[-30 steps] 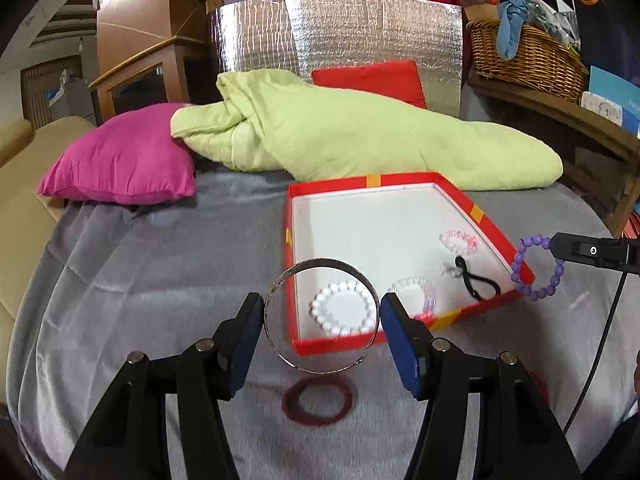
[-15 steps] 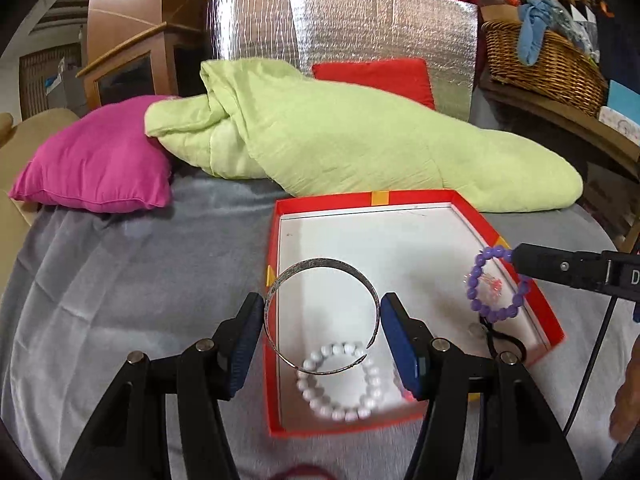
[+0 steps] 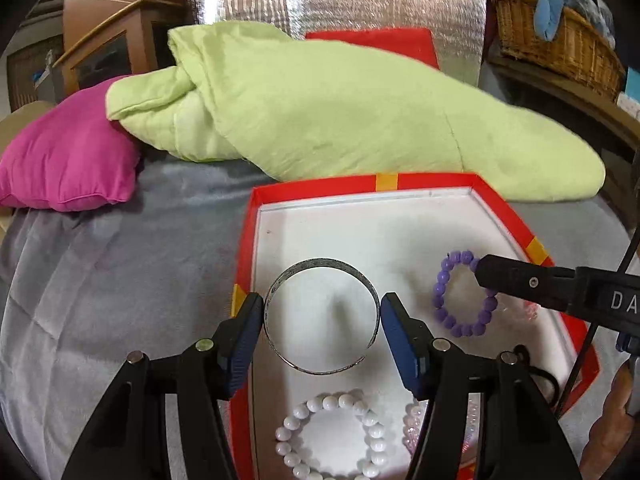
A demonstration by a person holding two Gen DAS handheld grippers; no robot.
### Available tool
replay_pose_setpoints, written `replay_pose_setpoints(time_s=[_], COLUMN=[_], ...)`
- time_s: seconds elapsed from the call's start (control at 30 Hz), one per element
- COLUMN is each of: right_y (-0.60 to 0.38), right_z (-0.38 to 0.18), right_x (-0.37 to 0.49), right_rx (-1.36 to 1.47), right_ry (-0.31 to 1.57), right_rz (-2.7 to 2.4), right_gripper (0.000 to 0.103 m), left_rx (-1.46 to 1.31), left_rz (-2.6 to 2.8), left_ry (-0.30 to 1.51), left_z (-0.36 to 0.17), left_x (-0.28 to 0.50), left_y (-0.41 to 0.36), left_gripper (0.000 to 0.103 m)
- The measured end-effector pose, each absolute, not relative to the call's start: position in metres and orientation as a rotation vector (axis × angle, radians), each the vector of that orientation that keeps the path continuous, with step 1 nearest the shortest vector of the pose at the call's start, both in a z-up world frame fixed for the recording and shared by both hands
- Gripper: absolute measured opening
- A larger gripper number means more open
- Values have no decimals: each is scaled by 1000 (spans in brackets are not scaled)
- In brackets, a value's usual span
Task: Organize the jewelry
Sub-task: 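Lower the bangle into the red tray with the left tool while the right tool places the purple bracelet, then move the left tool to the dark red rubber bangle while the right tool approaches the red bracelet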
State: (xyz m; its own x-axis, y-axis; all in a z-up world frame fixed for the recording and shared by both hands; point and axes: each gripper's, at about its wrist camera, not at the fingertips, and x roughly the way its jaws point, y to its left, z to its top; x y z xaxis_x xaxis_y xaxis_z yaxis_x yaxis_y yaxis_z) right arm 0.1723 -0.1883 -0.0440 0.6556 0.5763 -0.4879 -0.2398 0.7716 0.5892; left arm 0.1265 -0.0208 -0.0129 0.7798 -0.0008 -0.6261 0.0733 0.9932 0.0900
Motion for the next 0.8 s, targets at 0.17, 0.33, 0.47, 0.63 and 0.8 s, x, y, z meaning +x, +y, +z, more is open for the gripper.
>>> replay_pose_setpoints(time_s=[0.17, 0.33, 0.47, 0.63, 0.8], right_y=[-196, -207, -215, -222, -229], right_z=[-49, -42, -34, -23, -10], right_x=[177, 169, 157, 133, 105], right_rx=[524, 498, 482, 449, 416], right_ry=[724, 699, 705, 677, 645], right_rz=[443, 408, 391, 375, 373], right_gripper=[14, 14, 18, 46, 46], left_rx=[126, 167, 143, 99, 55], left_rz=[-26, 6, 60, 158, 240], left_ry=[695, 674, 657, 628, 606], left_z=[-16, -8, 3, 14, 20], left_x=[130, 121, 110, 88, 57], left_y=[-23, -22, -7, 22, 55], left_gripper=[63, 67, 69, 70, 70])
